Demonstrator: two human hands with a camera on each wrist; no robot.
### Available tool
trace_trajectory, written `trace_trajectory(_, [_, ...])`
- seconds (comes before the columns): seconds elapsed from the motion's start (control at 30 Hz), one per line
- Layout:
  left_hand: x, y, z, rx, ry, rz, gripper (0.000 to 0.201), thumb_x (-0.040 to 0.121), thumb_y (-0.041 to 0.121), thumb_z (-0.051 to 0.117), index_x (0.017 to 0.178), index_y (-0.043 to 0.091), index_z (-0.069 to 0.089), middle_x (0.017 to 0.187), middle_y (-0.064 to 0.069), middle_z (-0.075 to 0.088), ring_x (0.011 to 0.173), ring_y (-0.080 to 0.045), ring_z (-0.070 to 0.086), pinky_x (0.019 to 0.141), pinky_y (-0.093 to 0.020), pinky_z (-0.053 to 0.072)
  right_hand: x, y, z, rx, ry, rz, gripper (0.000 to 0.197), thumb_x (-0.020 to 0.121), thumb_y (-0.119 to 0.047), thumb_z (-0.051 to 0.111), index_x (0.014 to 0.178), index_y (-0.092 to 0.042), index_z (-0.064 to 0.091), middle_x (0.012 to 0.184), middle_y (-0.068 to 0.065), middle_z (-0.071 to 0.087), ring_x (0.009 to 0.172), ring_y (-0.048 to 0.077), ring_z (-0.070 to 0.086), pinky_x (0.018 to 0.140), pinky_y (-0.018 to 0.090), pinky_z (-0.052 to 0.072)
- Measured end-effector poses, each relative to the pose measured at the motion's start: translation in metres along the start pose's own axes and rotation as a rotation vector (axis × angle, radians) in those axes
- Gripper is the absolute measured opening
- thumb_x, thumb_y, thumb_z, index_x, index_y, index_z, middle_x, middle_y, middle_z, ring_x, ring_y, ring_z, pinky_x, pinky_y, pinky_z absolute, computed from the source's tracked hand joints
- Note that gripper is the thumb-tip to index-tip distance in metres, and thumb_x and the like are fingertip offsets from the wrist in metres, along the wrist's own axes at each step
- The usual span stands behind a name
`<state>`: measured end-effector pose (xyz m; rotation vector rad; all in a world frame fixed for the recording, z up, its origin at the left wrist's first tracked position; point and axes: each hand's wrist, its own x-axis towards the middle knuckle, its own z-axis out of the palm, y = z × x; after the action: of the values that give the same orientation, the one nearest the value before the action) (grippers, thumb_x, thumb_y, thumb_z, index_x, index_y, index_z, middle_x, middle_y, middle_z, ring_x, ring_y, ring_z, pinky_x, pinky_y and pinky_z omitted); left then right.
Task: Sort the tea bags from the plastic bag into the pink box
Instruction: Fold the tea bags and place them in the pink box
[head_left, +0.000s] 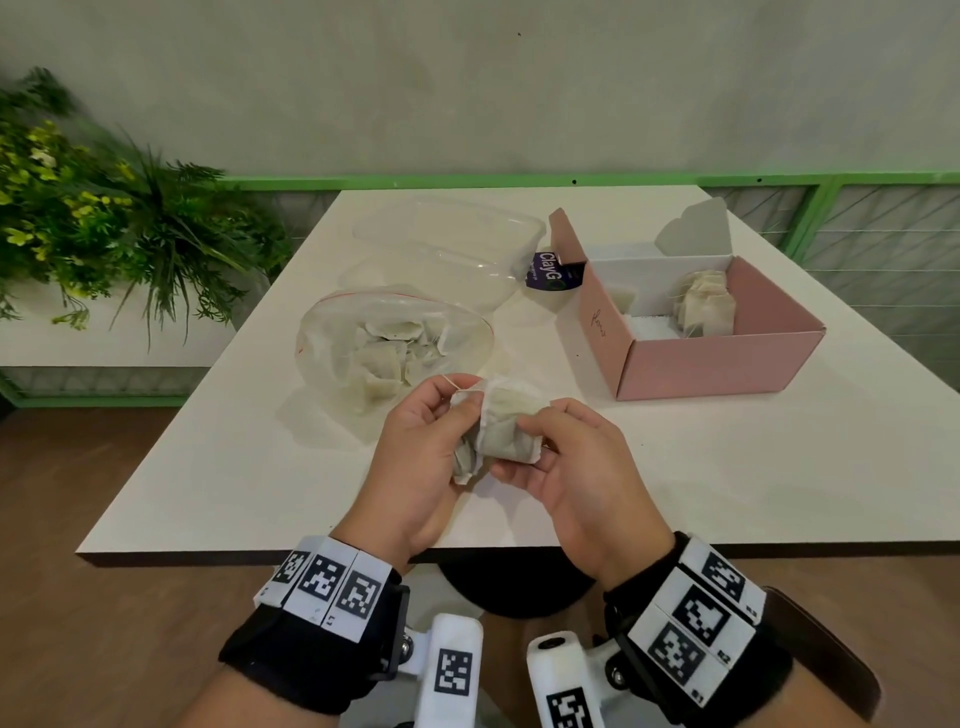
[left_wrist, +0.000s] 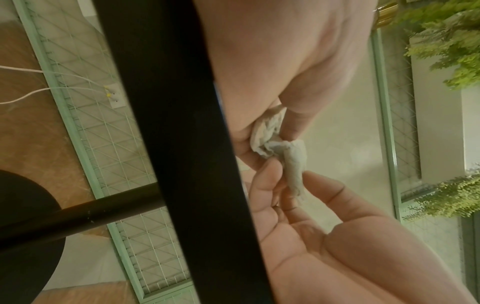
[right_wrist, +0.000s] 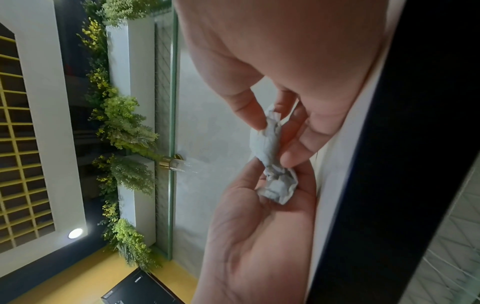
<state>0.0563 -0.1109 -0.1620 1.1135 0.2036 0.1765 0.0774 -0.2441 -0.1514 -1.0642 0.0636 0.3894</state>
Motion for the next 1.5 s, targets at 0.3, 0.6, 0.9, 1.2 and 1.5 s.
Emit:
trace_trajectory(0.3, [0.000,0.001,0.002,-0.060,-0.021,-0.029,0.028,0.096,0.021,0.063,0.119,0.003,0.061,0.105,-0.022,0.064,0.080,-0.027,0.061,0.065,-0.033,0.043,0.000,0.002,0.003,0.090,0.072,-0.039,0.024,0.094,-0.002,0.064,0.075,-0.012,0.053,0.093,0.022,0.071,0.082,0.031,0.067,0.074,0.037,0.056])
trace_trajectory(0.6, [0.001,0.001,0.000,-0.034,0.020,-0.023,0.009,0.100,0.007,0.057,0.108,0.009,0.059,0.097,-0.023,0.061,0.073,-0.026,0.053,0.060,-0.034,0.038,0.002,0.004,0.002,0.124,0.136,-0.036,0.007,0.093,-0.002,0.063,0.087,-0.005,0.061,0.094,0.022,0.070,0.086,0.033,0.069,0.076,0.039,0.060])
trace_trajectory(0.9, [0.004,0.000,-0.004,-0.136,0.047,-0.070,0.009,0.105,0.012,0.052,0.111,0.013,0.058,0.104,-0.019,0.067,0.083,-0.030,0.064,0.069,-0.039,0.053,-0.001,0.005,-0.005,0.161,0.111,-0.071,0.018,0.091,0.009,0.056,0.079,-0.004,0.058,0.094,0.026,0.066,0.088,0.036,0.066,0.072,0.040,0.059])
trace_trajectory(1.2, [0.002,-0.001,-0.002,-0.023,0.006,-0.068,0.004,0.102,0.017,0.053,0.104,0.016,0.056,0.091,-0.018,0.062,0.064,-0.024,0.053,0.056,-0.032,0.031,0.000,0.008,0.004,-0.004,0.094,-0.087,0.006,0.090,0.003,0.066,0.092,-0.002,0.068,0.098,0.025,0.072,0.085,0.027,0.070,0.080,0.036,0.060])
trace_trajectory(1.5, [0.001,-0.003,-0.001,0.062,-0.032,-0.027,0.019,0.094,0.011,0.068,0.110,0.014,0.059,0.086,-0.010,0.068,0.054,-0.018,0.053,0.043,-0.023,0.031,0.001,0.007,0.007,-0.008,0.149,-0.083,0.013,0.090,0.001,0.068,0.103,0.003,0.064,0.089,0.021,0.074,0.077,0.029,0.072,0.072,0.034,0.061])
